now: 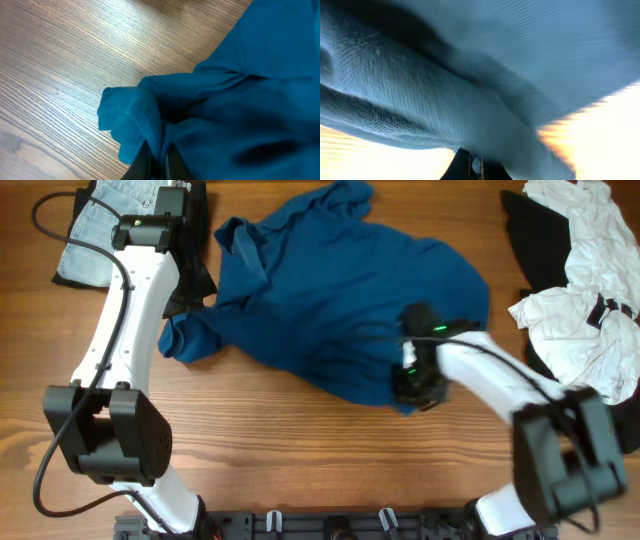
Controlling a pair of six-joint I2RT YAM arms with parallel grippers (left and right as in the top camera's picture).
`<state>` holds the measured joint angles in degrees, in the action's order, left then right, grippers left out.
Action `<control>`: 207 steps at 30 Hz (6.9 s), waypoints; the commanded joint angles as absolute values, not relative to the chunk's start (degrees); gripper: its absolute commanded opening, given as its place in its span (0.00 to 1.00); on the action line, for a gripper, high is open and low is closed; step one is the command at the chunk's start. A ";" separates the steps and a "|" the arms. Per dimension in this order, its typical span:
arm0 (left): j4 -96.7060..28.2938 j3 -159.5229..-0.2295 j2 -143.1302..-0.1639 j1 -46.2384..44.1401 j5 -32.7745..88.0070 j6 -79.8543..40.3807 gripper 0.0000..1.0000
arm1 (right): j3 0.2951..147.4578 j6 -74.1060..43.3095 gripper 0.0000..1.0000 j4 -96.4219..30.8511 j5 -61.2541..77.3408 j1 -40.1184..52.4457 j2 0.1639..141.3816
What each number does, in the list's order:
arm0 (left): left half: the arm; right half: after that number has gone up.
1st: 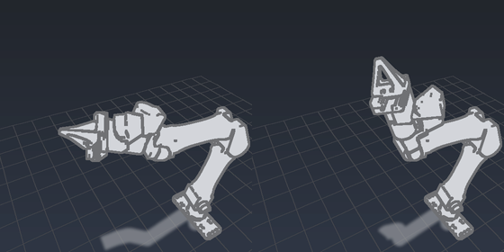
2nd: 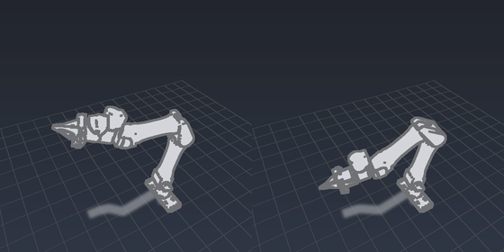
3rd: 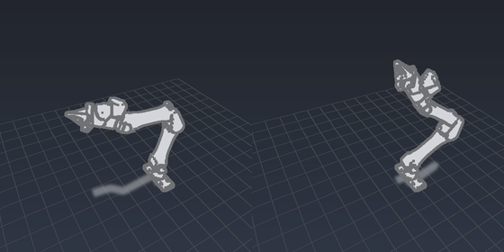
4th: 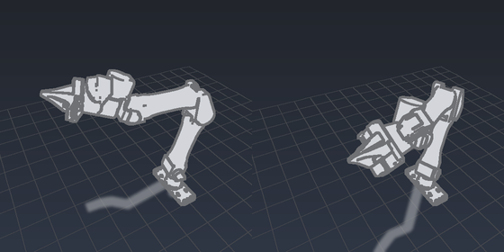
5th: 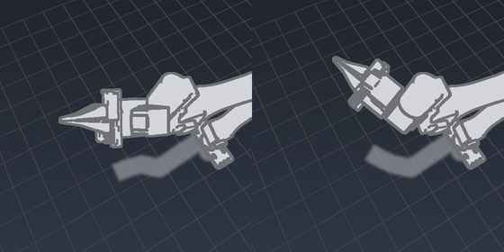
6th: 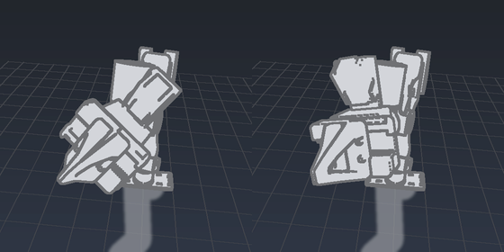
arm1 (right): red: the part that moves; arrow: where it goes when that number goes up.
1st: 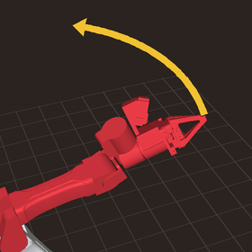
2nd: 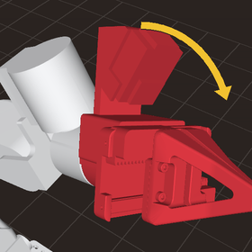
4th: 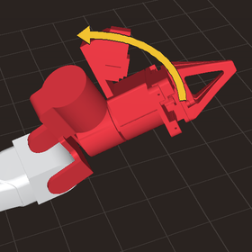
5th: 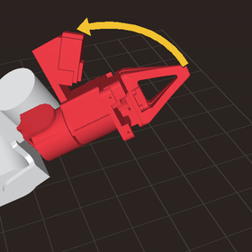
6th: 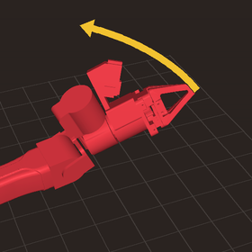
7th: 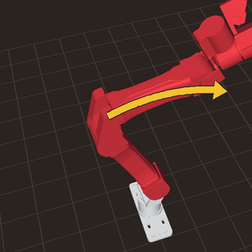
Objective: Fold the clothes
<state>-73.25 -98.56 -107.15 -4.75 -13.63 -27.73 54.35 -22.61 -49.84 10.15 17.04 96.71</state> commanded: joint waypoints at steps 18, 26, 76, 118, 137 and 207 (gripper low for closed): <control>-75.70 -98.61 -91.44 -4.75 -13.54 -23.27 0.04 | 86.76 -11.77 0.04 -65.30 12.91 -10.72 71.57; -66.96 -98.61 -71.07 -4.75 -13.56 -16.95 0.04 | 94.08 -8.93 0.04 -68.99 12.95 -17.32 71.68; 0.43 -114.08 -92.90 -6.04 -9.87 -4.67 0.04 | 133.40 -4.45 0.04 -40.40 19.57 -19.16 103.66; -31.20 -116.11 -67.42 -18.65 -17.23 0.93 0.04 | 133.23 -1.65 0.04 -60.34 16.36 -19.18 74.78; -22.79 -116.11 -83.42 -13.10 -19.38 4.10 0.04 | 133.23 -3.77 0.04 -54.30 19.57 -18.92 94.11; -84.58 -116.57 -95.61 -8.54 0.25 -5.61 0.04 | 131.66 0.40 0.04 -92.18 11.99 -17.39 95.64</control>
<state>-82.02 -116.42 -96.18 -8.40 -5.10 -0.82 131.48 2.44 -91.68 14.41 -16.80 95.79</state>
